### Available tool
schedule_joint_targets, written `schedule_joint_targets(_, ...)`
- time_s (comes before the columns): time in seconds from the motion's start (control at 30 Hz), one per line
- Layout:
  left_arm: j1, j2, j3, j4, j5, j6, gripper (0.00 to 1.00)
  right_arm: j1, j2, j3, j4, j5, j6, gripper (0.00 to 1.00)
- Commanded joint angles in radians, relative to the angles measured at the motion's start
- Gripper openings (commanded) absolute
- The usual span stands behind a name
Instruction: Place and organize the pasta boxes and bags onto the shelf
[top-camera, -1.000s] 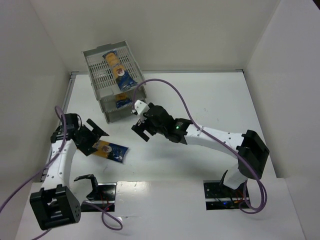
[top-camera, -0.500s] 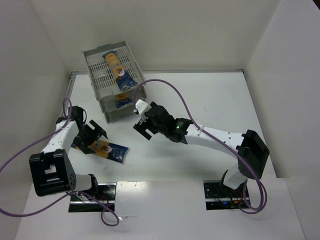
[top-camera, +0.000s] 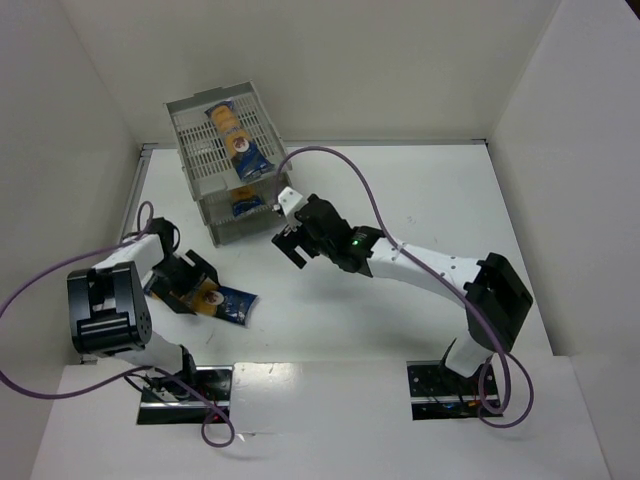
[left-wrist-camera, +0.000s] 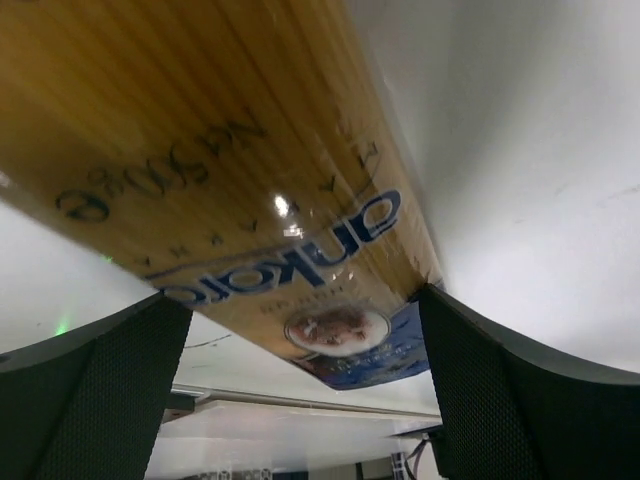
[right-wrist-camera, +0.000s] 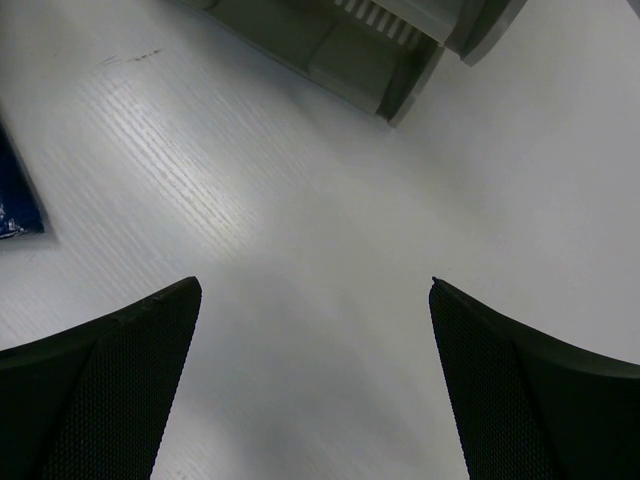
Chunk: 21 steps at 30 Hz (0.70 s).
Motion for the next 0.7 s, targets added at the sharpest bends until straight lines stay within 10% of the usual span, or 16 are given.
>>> schedule_joint_targets(0.0,0.013,0.041,-0.007,0.039,0.032,-0.013,1.0,-0.008,0.035,0.058,0.005,-0.005,0.017,1.0)
schedule_joint_targets(0.13,0.022,0.063,-0.025,0.07,0.043,-0.004,0.86,-0.008,0.046,0.078,0.005,-0.005,0.017,1.0)
schedule_joint_targets(0.17,0.022,0.073,-0.035,0.094,0.052,0.006,0.6,-0.008,0.046,0.078,0.005,-0.005,0.017,1.0)
schedule_joint_targets(0.3,0.022,0.073,-0.071,0.154,0.075,0.016,0.11,-0.008,0.055,0.078,-0.006,-0.005,0.036,1.0)
schedule_joint_targets(0.67,0.022,-0.26,-0.064,0.173,0.232,0.069,0.0,-0.021,0.103,0.196,-0.107,-0.349,0.033,1.0)
